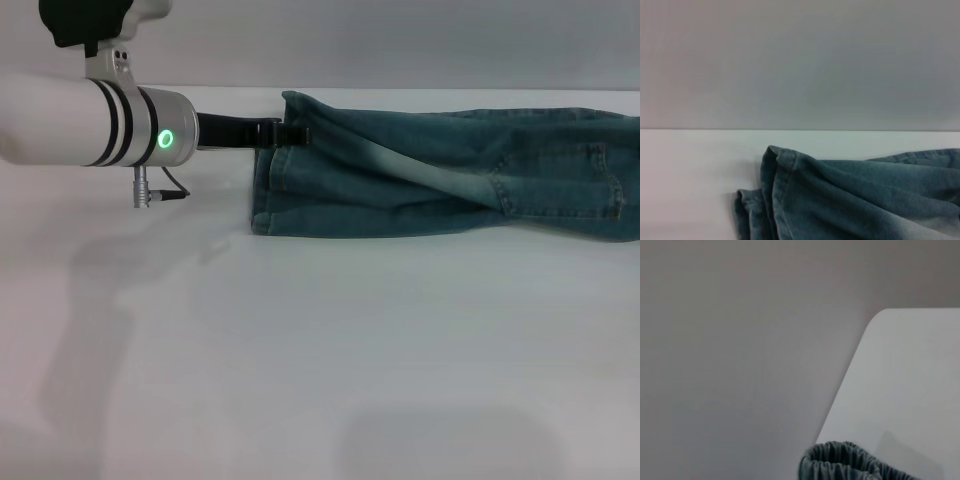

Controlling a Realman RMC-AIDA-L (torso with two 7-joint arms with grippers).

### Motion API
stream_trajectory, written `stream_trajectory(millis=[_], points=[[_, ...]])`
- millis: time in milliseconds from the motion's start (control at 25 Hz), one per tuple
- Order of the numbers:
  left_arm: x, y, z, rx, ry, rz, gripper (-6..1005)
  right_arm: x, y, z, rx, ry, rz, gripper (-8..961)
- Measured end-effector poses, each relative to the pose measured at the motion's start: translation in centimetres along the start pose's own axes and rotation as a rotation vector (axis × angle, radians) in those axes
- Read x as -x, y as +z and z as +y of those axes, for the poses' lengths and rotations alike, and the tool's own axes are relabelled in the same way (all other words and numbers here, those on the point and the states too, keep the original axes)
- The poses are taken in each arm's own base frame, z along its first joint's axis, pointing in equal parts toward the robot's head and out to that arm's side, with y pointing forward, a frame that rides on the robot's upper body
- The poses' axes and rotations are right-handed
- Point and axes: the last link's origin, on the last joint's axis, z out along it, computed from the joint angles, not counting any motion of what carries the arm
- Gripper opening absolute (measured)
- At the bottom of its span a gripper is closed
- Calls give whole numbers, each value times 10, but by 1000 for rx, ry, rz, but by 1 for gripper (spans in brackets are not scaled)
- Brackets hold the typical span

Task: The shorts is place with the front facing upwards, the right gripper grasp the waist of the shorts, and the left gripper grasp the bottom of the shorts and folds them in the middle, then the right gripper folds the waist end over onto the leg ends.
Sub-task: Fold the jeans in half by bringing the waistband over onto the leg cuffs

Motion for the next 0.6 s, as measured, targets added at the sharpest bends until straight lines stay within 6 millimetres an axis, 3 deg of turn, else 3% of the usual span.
stream_trajectory(millis=[320,440,600], points=[[-3,0,3,21,25,30,829,-2,-5,6,51,-15,-3,128],[-3,0,5,40,38,52,829,-3,-9,17,124,-28,-5,67],[0,0,4,55,33,72,829,3,-10,39,219,-34,2,61]])
